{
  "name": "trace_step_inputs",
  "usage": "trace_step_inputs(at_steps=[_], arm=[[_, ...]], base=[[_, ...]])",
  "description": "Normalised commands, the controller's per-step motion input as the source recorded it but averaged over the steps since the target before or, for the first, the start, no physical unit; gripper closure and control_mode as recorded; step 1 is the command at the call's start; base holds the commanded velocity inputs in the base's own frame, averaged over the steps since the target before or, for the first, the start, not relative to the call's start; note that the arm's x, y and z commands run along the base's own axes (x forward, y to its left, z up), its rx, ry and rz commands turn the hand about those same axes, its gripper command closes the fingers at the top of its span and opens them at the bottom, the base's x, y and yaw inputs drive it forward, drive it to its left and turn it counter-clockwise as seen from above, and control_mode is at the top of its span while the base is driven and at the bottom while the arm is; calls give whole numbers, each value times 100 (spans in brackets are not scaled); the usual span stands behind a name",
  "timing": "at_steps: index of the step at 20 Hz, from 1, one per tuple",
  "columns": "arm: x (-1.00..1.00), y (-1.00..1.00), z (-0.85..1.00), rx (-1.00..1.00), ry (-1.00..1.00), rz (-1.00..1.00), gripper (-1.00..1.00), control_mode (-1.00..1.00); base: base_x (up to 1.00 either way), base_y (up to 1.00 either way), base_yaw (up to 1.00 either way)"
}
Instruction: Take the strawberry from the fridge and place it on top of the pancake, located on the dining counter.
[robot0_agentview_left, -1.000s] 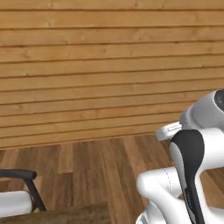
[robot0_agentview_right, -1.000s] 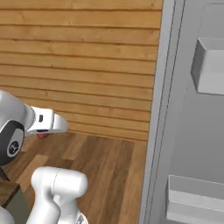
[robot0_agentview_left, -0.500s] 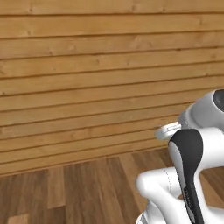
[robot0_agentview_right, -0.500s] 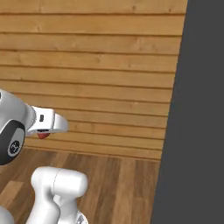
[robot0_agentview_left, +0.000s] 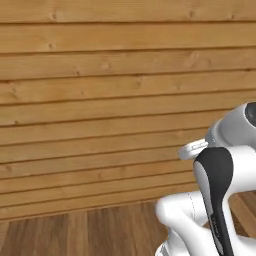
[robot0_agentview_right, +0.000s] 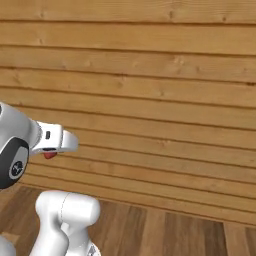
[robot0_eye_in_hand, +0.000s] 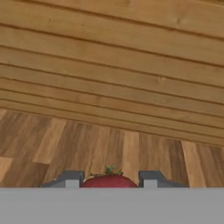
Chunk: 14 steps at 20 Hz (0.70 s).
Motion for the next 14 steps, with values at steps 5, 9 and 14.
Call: trace_step_inputs(at_steps=[5,9,14], arm=[[0,0,0,0,0,0,100,100],[0,0,0,0,0,0,100,100],[0,0,0,0,0,0,100,100]], base=[[100,97,31],[91,44,68],[63,0,91]])
